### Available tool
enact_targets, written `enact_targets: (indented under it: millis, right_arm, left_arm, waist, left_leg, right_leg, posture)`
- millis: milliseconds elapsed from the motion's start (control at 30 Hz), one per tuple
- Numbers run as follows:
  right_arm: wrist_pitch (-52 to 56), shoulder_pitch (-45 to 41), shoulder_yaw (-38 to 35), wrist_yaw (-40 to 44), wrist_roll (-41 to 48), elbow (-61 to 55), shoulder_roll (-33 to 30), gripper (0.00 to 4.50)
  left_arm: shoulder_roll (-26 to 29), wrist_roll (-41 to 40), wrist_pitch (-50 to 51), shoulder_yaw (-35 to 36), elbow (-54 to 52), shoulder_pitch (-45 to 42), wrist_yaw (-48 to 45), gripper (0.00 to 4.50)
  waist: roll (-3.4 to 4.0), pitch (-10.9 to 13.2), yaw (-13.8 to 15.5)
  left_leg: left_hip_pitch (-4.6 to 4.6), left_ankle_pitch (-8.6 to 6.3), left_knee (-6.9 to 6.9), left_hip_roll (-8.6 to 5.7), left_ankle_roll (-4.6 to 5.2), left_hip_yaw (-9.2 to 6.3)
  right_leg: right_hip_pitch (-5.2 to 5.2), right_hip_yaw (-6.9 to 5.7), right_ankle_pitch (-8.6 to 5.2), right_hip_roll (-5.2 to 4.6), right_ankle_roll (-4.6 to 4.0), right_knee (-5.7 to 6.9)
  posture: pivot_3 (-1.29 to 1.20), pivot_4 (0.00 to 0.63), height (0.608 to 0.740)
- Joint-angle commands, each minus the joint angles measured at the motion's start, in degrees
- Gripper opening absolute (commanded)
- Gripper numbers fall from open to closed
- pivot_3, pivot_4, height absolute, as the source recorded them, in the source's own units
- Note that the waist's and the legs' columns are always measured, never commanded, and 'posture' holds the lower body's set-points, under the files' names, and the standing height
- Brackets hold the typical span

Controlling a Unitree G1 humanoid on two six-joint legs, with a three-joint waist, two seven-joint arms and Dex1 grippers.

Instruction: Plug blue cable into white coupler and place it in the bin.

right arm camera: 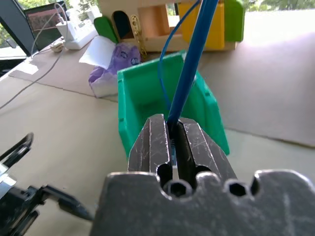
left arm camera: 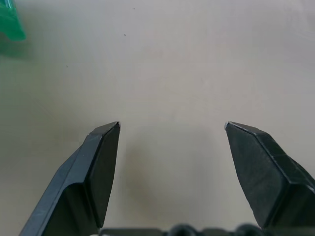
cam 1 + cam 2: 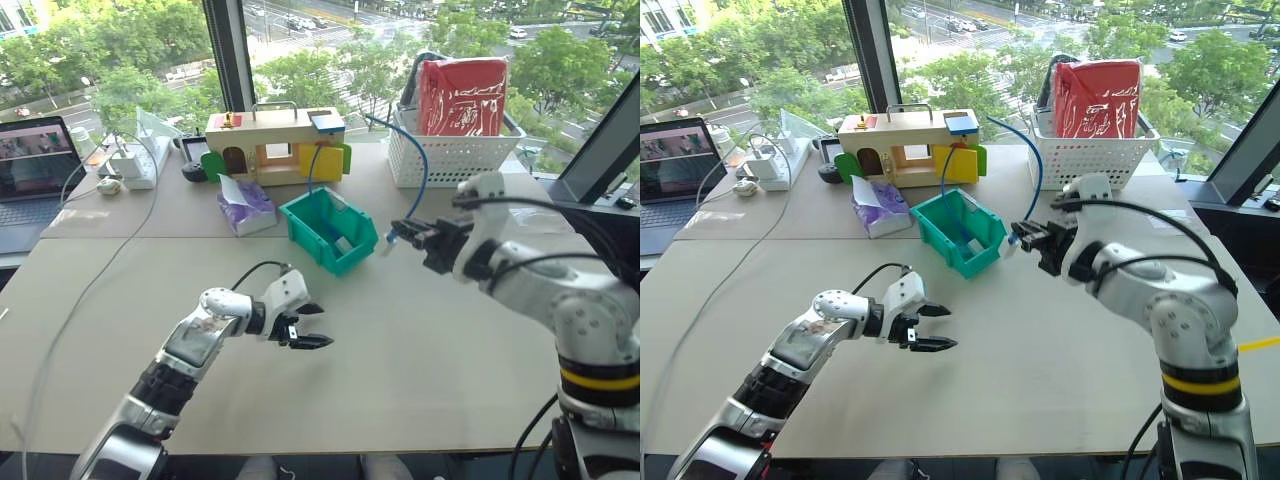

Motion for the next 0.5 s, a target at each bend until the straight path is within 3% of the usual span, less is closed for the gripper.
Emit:
enact_targets:
  millis: [33,167,333,400,500]
  right_arm:
    - [-10.26,-8.71,7.85,12.25,-13.07,12.96,2.52,0.00]
    - [-22.53,-16.99,14.84,21.80,-25.72,30.85,8.60,0.00]
    - [-29.63,-22.58,15.74,29.42,-32.70,44.52,13.54,0.00]
    - [-30.88,-23.86,15.67,32.05,-34.60,47.40,14.51,0.87]
    - [-32.14,-25.69,14.03,34.45,-36.06,50.15,15.76,1.74]
  left_arm:
    - [2.44,0.60,-2.61,4.45,-2.55,3.31,3.18,3.65]
    - [2.04,-0.25,-1.07,7.98,-6.24,6.94,8.26,3.65]
    - [2.26,-0.85,1.19,9.95,-11.81,11.85,11.92,3.65]
    - [2.31,-1.17,2.41,11.33,-14.52,14.54,13.94,3.70]
    - [2.26,-1.69,3.69,13.10,-17.21,16.99,16.15,3.70]
  waist:
    - [0.00,0.01,0.13]
    - [0.02,0.02,0.09]
    - [0.07,0.14,0.56]
    - [0.08,0.15,0.31]
    - [0.10,0.16,0.28]
  left_leg:
    - [0.01,0.00,-0.05,0.01,0.00,-0.03]
    - [0.09,0.00,-0.08,0.07,0.00,-0.03]
    - [-0.05,0.01,-0.09,0.06,-0.02,-0.08]
    - [-0.15,0.02,-0.08,0.02,-0.04,-0.09]
    - [-0.11,0.02,-0.13,0.02,-0.04,-0.07]
  right_leg:
    - [0.00,-0.02,0.00,0.02,-0.01,0.05]
    - [0.02,-0.03,0.00,0.06,-0.02,0.07]
    - [-0.04,-0.08,0.02,0.04,-0.05,0.07]
    - [-0.14,-0.10,0.03,-0.02,-0.05,0.05]
    - [-0.16,-0.10,0.03,-0.03,-0.05,0.09]
  posture:
    - [0.00,0.150,0.740]
    - [0.00,0.150,0.740]
    - [0.00,0.150,0.740]
    - [0.00,0.150,0.740]
    - [0.00,0.150,0.740]
